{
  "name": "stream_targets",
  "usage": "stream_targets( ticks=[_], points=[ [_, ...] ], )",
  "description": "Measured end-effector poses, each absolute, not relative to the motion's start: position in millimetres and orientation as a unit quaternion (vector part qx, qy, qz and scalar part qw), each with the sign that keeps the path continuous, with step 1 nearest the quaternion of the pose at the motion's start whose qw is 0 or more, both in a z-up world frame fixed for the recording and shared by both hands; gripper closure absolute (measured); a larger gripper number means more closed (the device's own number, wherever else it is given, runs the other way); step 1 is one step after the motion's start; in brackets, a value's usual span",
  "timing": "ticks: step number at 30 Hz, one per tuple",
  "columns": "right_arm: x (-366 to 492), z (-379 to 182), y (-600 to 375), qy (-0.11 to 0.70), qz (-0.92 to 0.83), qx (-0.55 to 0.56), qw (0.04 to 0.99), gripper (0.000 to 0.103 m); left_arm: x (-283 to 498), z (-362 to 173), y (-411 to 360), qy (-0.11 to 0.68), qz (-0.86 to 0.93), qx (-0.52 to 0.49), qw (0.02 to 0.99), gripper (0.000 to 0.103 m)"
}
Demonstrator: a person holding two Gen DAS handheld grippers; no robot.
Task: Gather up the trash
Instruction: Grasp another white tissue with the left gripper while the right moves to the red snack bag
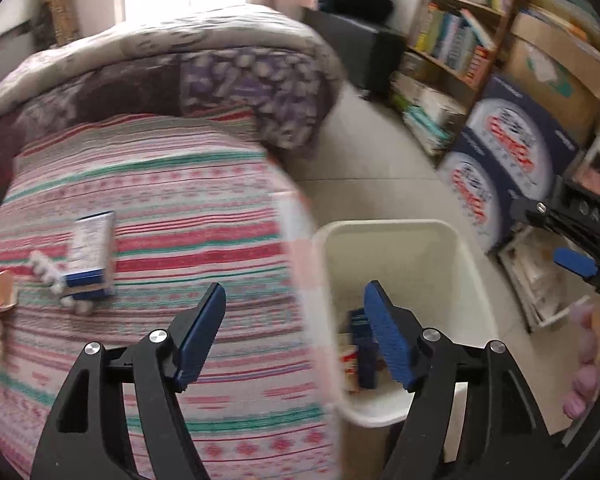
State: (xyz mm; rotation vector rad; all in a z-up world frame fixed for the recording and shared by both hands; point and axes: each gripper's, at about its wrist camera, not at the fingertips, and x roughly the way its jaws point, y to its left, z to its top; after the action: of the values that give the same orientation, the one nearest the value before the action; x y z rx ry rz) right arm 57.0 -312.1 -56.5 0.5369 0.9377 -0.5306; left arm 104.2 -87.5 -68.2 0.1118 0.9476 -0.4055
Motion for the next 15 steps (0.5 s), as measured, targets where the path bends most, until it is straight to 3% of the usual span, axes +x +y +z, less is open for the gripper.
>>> stream_targets(
  ticks=[15],
  points=[
    [99, -68, -226, 0.471, -0.182, 0.208, 0.838, 0.007, 154, -77, 117, 0.481, 0.049, -0.005, 0.876, 0.030]
  ],
)
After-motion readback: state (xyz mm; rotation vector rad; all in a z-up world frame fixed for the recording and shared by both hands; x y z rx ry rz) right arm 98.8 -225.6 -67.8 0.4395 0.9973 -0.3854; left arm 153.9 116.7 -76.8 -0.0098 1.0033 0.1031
